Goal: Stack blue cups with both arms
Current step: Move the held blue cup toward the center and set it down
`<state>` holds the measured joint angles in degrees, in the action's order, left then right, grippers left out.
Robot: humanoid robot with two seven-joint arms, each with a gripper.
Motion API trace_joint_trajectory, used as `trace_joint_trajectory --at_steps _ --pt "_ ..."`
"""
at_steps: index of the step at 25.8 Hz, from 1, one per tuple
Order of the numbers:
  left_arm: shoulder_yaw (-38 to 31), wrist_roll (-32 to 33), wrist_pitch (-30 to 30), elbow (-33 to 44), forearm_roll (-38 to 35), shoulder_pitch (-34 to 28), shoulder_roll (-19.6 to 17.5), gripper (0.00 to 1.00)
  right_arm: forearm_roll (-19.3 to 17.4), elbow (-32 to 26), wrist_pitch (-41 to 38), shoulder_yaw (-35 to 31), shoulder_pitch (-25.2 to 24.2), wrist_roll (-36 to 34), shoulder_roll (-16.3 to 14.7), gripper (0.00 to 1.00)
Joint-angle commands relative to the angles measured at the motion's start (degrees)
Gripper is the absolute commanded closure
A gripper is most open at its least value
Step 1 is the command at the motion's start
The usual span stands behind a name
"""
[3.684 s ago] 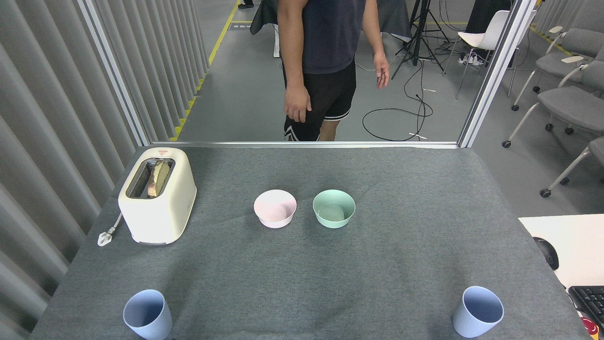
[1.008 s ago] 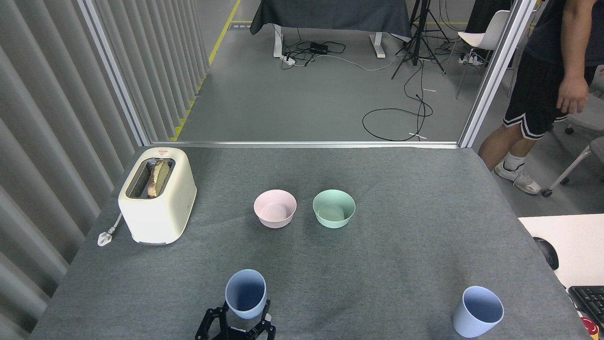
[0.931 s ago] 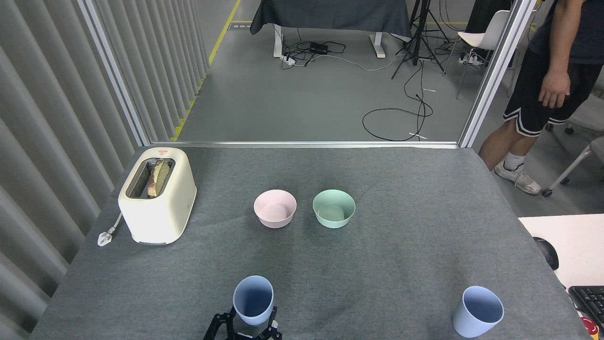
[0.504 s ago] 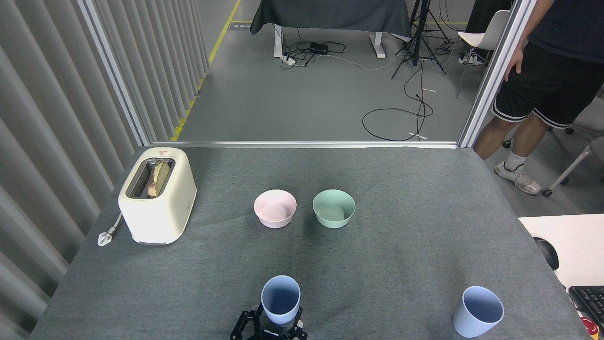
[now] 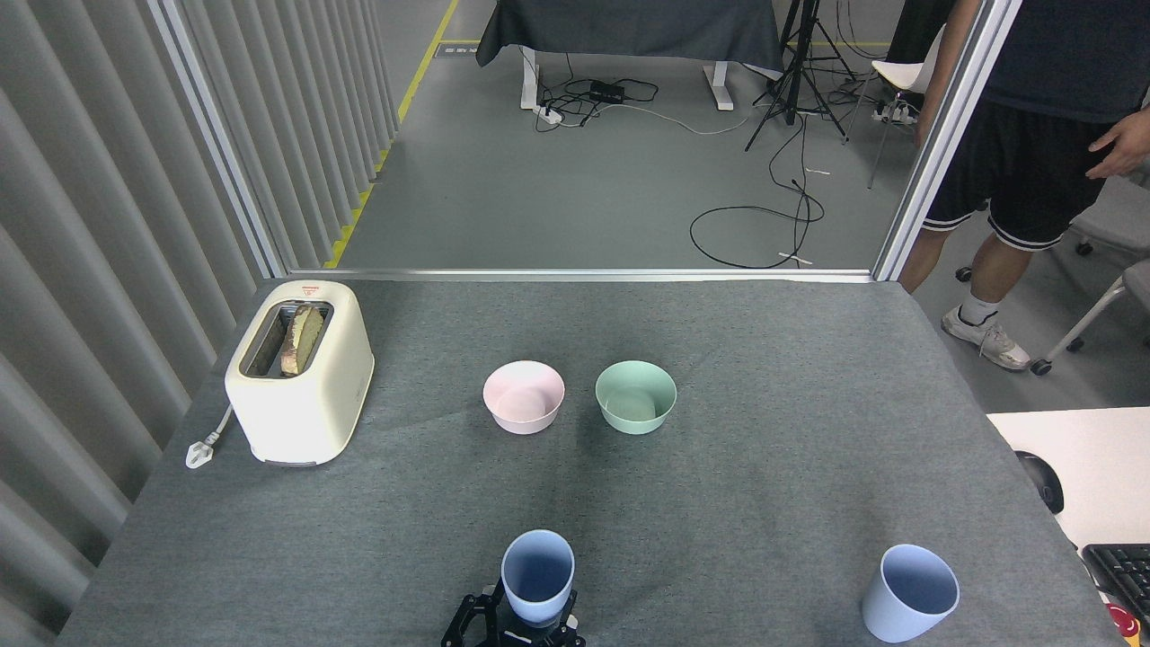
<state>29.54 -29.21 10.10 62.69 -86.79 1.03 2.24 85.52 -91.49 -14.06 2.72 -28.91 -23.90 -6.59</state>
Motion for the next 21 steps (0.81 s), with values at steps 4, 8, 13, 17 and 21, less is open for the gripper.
trace_joint_trajectory --at_steps 4,8,13,17,21 --pt "0.25 -0.06 -0.17 -0.2 0.12 -0.06 0.13 0.2 0.0 -0.01 0.09 0.0 0.0 -0.01 0.0 0.0" --pt "0.34 0.03 -0.35 -0.2 0.21 0.03 0.31 0.16 0.0 -0.01 0.09 0.0 0.0 -0.01 0.0 0.0" --pt "0.34 0.03 -0.96 -0.29 0.74 -0.06 0.57 0.0 0.0 -0.01 0.0 0.0 0.0 -0.01 0.0 0.0" --pt "0.43 0.03 -1.05 -0.56 0.74 -0.41 0.57 0.0 0.0 0.0 0.09 0.09 0.08 -0.01 0.0 0.0" --pt "0.25 0.03 -0.96 -0.12 0.74 -1.38 0.4 0.0 0.0 0.26 0.0 0.0 0.08 -0.01 0.0 0.0"
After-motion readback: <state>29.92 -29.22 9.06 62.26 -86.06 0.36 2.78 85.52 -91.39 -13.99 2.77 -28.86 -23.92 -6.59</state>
